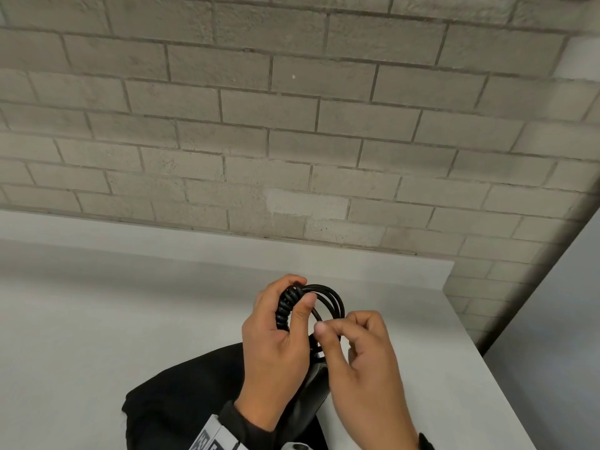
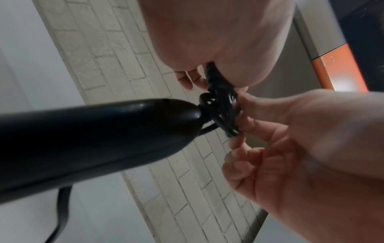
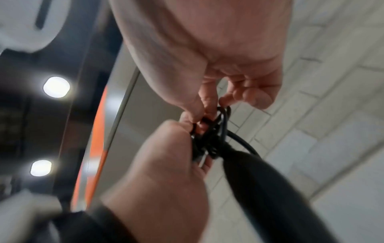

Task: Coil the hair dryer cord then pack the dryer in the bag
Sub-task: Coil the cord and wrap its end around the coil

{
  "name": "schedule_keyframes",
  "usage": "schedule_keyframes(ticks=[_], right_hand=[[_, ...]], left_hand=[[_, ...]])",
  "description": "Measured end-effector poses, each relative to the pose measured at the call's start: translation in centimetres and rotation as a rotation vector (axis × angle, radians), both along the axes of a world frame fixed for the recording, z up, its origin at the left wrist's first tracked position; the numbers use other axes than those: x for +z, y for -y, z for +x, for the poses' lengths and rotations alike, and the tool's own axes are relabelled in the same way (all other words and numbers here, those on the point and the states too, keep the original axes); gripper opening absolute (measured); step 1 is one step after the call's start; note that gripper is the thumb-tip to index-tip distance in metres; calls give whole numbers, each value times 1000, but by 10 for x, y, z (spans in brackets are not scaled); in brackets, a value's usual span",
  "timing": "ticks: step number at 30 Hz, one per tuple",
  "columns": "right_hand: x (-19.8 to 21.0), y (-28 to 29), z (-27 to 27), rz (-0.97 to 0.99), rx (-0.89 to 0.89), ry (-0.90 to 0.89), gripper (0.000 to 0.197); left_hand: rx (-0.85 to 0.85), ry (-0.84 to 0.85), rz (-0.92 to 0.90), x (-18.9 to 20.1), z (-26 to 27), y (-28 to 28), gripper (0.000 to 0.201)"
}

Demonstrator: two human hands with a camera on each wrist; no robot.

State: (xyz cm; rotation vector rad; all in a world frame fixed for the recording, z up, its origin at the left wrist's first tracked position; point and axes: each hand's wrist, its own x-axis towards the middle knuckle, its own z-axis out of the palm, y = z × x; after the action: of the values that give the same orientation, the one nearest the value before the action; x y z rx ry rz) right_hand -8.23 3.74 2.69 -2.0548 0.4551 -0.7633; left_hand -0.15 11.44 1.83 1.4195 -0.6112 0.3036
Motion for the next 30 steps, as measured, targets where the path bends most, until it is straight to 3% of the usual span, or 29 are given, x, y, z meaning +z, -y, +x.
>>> schedule_keyframes(ticks=[5,7,10,14,16,20,24,26,28,30], right_hand=[[29,15,-14,396,276,-71,45],[28,16,-20,269,309,-81,41],[15,12,-25,-149,119,-37,24],[2,0,-24,-219,-25,139,17],[5,-3,-23,-31,-16,151,11],[17,10,-27,510,213,60,10],[18,18,-31,1128,550,175,35],[15,16,-33,1229,625,223,39],[12,12,-36,1008,598,199,37],[5,4,-40,515,435,148,26]], left_hand=[[34,104,47,-1,6,-3,20],[40,118,48,-1,8,-3,19],[57,116,42,-3,12,-3,19],[61,138,44,-7,13,-4,19],[66,152,54,-8,14,-3,20],[83,197,74,-8,16,-2,20],[64,219,62,-8,13,0,22],[51,226,58,-8,12,0,23],[52,228,57,-8,11,0,20],[59,213,47,-8,13,-1,15]])
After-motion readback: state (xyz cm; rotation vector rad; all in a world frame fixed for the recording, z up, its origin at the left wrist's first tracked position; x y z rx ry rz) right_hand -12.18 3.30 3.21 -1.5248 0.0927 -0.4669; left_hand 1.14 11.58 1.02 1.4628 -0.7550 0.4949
